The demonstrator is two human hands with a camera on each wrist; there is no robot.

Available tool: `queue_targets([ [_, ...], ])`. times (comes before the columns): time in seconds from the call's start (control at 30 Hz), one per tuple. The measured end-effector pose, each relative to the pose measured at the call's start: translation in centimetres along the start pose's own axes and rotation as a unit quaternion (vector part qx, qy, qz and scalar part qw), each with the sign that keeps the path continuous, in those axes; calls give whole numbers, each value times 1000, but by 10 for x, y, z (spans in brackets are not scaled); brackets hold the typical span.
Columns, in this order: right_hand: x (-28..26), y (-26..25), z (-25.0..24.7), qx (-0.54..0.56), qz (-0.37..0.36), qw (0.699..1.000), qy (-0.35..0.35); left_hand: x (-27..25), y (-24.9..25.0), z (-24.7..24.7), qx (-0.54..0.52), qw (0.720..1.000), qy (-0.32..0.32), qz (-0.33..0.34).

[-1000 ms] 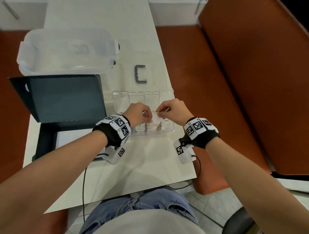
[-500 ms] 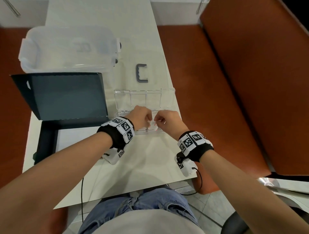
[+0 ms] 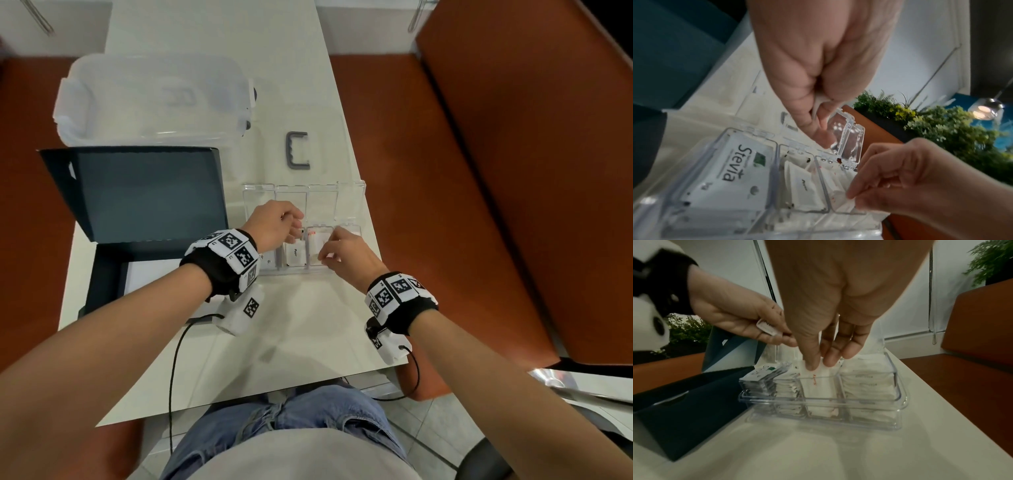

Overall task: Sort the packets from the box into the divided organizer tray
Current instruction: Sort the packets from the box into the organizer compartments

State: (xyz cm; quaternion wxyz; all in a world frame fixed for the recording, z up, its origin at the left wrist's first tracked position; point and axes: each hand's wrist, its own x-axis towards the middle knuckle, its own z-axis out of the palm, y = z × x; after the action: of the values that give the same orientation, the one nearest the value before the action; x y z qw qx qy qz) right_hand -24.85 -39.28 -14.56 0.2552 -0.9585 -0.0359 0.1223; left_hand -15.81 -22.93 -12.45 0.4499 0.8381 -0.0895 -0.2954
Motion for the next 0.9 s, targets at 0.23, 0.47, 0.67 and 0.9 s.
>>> queue_targets([
  [0.23,-3,-4,7,-90,-28,995,-19,-13,19,-3,-213,976,-39,-7],
  [0.47,-2,-33,-27,202,25,954,222,-23,30,-11,-260,960,-101,32],
  [0.67,11,-47,-44,314,45,932,177,-23,36,-5,-313,942,-100,61],
  [0.9,19,-41,-51,346,68,916,190,-18,21,-17,-307,952,-16,11],
])
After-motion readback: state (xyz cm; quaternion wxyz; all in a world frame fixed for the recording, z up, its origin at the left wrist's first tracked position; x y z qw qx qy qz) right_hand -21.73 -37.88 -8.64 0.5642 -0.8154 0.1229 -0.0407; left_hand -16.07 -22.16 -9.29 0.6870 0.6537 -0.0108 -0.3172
